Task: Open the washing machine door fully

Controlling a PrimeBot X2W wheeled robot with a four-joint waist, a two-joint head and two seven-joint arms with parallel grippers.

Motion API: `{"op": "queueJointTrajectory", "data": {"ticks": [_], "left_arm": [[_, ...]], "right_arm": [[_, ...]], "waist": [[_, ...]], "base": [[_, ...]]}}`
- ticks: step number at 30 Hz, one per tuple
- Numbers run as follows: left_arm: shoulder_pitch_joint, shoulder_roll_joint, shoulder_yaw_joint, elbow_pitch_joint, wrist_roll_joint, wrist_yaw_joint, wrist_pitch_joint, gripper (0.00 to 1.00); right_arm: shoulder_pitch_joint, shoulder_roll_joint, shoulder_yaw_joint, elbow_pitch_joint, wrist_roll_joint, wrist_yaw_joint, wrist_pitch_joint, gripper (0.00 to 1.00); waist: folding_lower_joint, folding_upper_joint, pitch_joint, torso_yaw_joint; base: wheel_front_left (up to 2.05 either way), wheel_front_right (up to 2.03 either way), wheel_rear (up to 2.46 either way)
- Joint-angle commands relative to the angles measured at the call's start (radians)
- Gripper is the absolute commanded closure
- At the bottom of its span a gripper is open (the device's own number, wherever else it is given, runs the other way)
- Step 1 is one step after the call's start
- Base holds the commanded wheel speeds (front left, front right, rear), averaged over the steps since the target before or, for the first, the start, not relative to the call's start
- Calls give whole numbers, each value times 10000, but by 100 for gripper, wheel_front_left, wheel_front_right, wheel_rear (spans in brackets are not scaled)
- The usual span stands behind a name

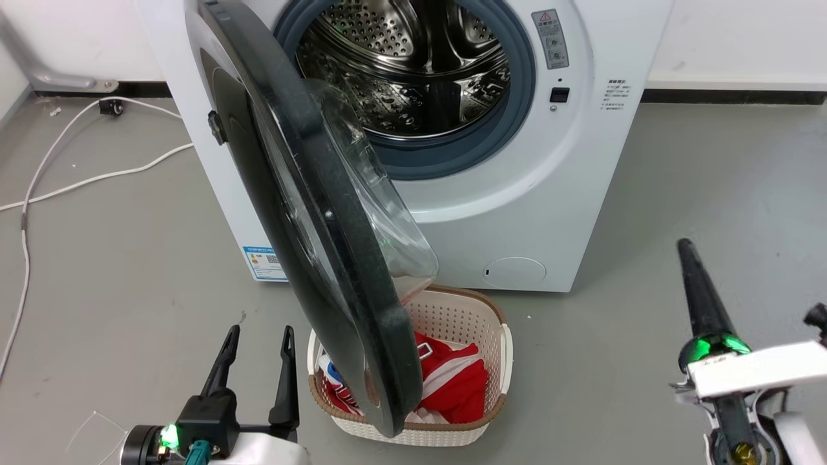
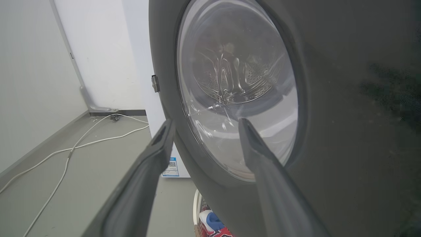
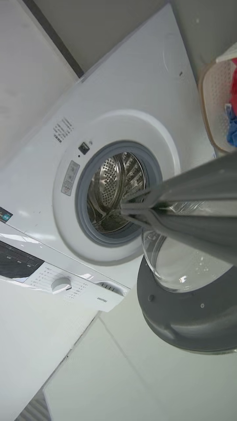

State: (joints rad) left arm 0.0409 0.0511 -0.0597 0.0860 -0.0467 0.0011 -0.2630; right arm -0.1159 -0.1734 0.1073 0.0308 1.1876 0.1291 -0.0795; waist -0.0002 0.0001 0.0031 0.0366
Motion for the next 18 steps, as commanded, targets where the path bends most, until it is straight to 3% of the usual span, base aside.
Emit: {"op": "queueJointTrajectory", "data": {"ticks": [1, 3, 6, 12, 18], "left_arm": [[150, -15, 29, -44, 48, 45, -27, 0], [172, -15, 59, -53, 56, 47, -27, 0], [249, -16, 70, -77, 44, 59, -27, 0], [248, -15, 52, -113, 9, 76, -27, 0], [211, -15, 22, -147, -31, 131, -27, 0]], "right_arm": [[206, -160, 139, 78, -623, 27, -522, 100], [237, -394, 346, 257, -1909, 27, -1403, 100], [270, -643, 347, 249, -4366, 27, -1834, 100], [838, 255, -605, -1230, -9489, 15, -1850, 100], [1722, 1002, -1092, -1595, -11090, 15, -1853, 100]], "waist": [[2, -1, -23, -20], [2, -1, -60, -54], [2, -1, -98, -102], [2, -1, -83, -150], [2, -1, -102, -128]], "base": [[0, 0, 0], [0, 0, 0], [0, 0, 0], [0, 0, 0], [0, 0, 0]]}}
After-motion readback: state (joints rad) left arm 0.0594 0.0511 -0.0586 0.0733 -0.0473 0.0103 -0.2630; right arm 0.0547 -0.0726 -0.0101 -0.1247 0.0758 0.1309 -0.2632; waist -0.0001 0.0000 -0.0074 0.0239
